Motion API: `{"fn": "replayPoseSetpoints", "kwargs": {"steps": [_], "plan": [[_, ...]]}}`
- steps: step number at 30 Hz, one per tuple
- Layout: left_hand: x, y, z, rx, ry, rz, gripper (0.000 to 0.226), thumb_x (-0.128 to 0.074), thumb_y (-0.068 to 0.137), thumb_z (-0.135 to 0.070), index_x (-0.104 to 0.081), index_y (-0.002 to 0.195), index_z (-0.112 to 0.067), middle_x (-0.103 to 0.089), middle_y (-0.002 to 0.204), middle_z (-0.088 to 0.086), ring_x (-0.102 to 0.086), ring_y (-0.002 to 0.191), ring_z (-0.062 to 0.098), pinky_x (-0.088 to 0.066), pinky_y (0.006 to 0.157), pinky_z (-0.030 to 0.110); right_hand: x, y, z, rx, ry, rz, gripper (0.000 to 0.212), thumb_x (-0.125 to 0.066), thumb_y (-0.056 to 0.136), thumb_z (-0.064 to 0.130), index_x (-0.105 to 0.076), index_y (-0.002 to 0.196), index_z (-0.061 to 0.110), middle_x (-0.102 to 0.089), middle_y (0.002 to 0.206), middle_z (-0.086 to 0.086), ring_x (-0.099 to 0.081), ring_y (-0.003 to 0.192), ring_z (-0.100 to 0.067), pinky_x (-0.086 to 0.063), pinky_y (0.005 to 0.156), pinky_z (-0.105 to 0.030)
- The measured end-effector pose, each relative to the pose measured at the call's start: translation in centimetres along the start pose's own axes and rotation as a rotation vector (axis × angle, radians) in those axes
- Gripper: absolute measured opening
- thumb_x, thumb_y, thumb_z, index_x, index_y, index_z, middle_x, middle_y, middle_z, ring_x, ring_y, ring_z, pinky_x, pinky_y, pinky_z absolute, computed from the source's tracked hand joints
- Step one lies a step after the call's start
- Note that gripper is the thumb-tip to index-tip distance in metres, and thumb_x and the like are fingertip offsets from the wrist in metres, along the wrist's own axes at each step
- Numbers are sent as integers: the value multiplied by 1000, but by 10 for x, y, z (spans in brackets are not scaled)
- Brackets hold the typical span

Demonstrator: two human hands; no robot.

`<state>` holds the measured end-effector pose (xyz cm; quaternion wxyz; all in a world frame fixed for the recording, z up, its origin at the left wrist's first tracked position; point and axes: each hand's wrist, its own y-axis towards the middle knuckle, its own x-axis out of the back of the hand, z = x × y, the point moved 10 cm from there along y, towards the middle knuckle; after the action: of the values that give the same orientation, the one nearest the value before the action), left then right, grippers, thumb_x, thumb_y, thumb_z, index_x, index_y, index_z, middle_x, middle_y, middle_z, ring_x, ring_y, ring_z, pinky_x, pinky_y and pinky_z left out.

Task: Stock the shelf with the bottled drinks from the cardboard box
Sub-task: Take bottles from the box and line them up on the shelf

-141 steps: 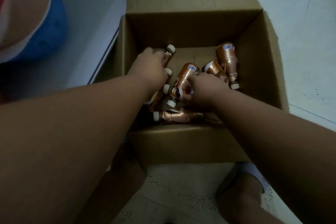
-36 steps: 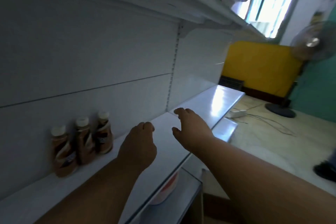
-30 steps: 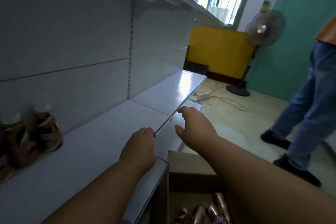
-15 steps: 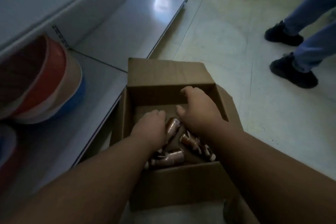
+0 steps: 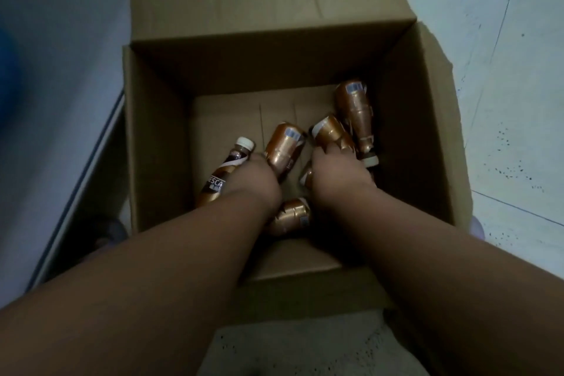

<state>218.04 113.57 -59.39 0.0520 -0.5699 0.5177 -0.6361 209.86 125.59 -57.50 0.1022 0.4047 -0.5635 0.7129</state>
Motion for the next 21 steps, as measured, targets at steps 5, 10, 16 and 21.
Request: {"fn": "replayPoseSetpoints", "kwargs": {"steps": [5,10,16,21], "plan": [[-5,2,-3,-10,-15,-81,44,-59,87,-25,-39,124,-12,-57,120,15,-59,106,34,-49,84,44,-22,-4,-2,-48,-75,20,59,-58,90,35,-38,141,11,-44,143,-14,-34,134,-36,-39,101,-48],[-2,-5,2,-119,-88,-30,53,-60,87,-28,-36,131,-11,-49,129,14,-56,110,31,-44,81,37,-28,-8,-18,-151,-10,133,52,-60,88,30,-43,135,15,-50,133,-14,-45,121,-34,-41,87,-44],[31,-18,3,-126,-256,-110,44,-63,87,-29,-45,126,-18,-51,126,9,-56,109,28,-47,82,34,-16,-17,-17,-214,210,231,78,-74,77,35,-34,144,26,-50,133,-14,-51,119,-36,-47,96,-53],[94,-49,-1,-116,-285,-283,38,-73,81,-32,-56,111,-16,-60,110,7,-58,100,26,-49,76,34,29,-52,-13,-172,624,166,94,-76,78,37,-17,151,31,-51,125,-7,-59,92,-26,-55,72,-41]]}}
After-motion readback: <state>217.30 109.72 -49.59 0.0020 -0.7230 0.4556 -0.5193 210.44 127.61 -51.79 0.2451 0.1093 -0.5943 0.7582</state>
